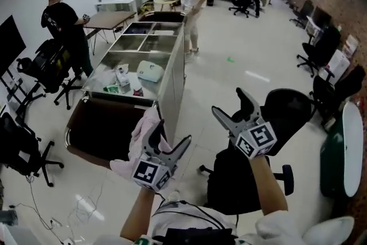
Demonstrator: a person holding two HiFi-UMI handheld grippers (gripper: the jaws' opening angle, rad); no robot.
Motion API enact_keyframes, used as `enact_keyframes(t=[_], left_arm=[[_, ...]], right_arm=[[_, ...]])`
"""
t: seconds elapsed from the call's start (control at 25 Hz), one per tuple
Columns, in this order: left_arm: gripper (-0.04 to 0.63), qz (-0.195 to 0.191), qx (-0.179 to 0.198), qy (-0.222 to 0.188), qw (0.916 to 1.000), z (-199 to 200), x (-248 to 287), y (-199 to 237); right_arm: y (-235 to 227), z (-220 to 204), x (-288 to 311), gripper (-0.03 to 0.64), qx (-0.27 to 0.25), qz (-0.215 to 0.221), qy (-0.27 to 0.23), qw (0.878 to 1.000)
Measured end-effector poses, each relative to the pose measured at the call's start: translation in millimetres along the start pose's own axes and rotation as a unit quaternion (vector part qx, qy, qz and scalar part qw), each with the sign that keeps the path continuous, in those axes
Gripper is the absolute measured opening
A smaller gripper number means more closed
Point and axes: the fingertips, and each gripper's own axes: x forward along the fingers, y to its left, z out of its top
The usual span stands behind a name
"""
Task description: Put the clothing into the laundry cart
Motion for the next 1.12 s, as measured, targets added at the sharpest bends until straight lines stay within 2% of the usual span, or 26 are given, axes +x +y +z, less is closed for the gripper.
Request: enact_keyframes(t=[0.2,0.36,0.52,0.68,0.88,1.0,1.12], left_arm=[[0.387,-0.082,0.003,0.008,0.9966,-16,51,-61],[0.387,-0.133,0.004,0.03,0.9906,-32,76,-105],[0.387,-0.175,0.01,0.033,0.9839,-37,90,-143],[0.387,-0.192,-0.001,0.018,0.9811,-40,97,-167],[0.387,-0.198,-0.011,0.017,0.9799,-41,103,-180],[0.387,-0.196,-0.01,0.024,0.9803,-46,106,-182],[0.387,-0.199,-0.015,0.024,0.9796,-50,108,-183]], right_arm=[[-60,-11,-110,0.459,-0.007,-0.141,0.017,0.99],[-70,-13,-186,0.459,-0.027,-0.243,0.024,0.969],[-69,-25,-244,0.456,-0.009,-0.323,0.028,0.946],[-68,-37,-286,0.456,0.019,-0.381,0.028,0.924],[-65,-53,-318,0.451,0.011,-0.439,0.063,0.896],[-63,-56,-323,0.443,0.014,-0.447,0.071,0.892],[-62,-55,-320,0.44,0.007,-0.444,0.07,0.893]])
